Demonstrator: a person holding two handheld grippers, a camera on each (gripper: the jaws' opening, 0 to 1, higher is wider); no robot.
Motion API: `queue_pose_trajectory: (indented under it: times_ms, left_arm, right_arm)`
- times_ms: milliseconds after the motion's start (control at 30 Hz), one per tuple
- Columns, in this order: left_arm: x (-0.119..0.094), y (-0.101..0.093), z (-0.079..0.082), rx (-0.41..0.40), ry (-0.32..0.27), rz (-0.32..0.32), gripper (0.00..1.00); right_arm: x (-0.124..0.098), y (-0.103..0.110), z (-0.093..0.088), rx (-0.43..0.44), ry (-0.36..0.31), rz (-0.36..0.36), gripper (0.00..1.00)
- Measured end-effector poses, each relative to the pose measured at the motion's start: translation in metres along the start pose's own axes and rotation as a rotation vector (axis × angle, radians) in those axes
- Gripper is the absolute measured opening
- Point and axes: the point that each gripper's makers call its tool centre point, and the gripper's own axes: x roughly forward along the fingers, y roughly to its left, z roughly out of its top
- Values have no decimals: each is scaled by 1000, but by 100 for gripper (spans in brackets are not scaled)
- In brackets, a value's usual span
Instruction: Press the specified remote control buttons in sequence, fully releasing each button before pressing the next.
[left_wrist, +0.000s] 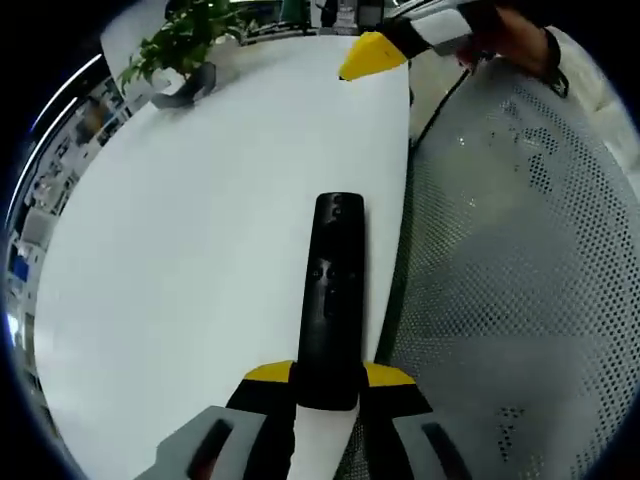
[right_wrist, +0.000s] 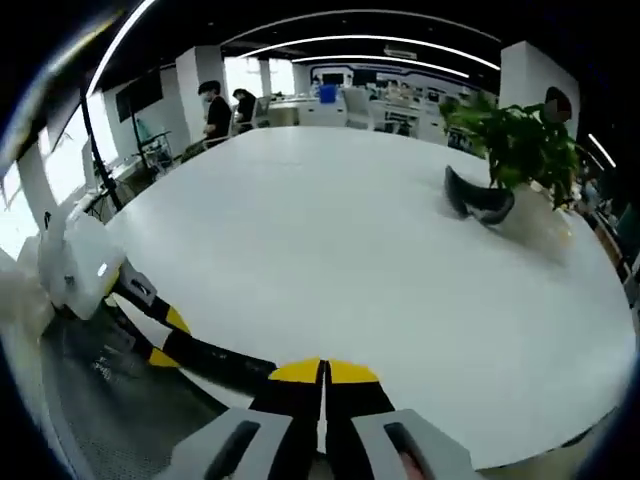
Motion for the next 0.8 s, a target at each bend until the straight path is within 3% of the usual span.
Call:
queue_pose_trajectory:
  times_ms: [200, 400, 500, 700, 800]
  left_arm:
    - [-1, -1, -1, -19, -58, 16, 23]
    - [-1, -1, -1, -46, -141, 18, 23]
    - [-1, -1, -1, -50, -175, 22, 23]
    - [0, -2, 3, -80, -283, 37, 24]
    - [0, -3, 4, -59, -270, 28, 24]
  right_arm:
    - [23, 21, 4, -39, 55, 69, 0]
    - [46, 31, -22, 61, 256, 138, 0]
    - [53, 30, -23, 86, 227, 167, 0]
    - [57, 36, -43, 143, 308, 223, 0]
    - [56, 33, -45, 114, 316, 203, 0]
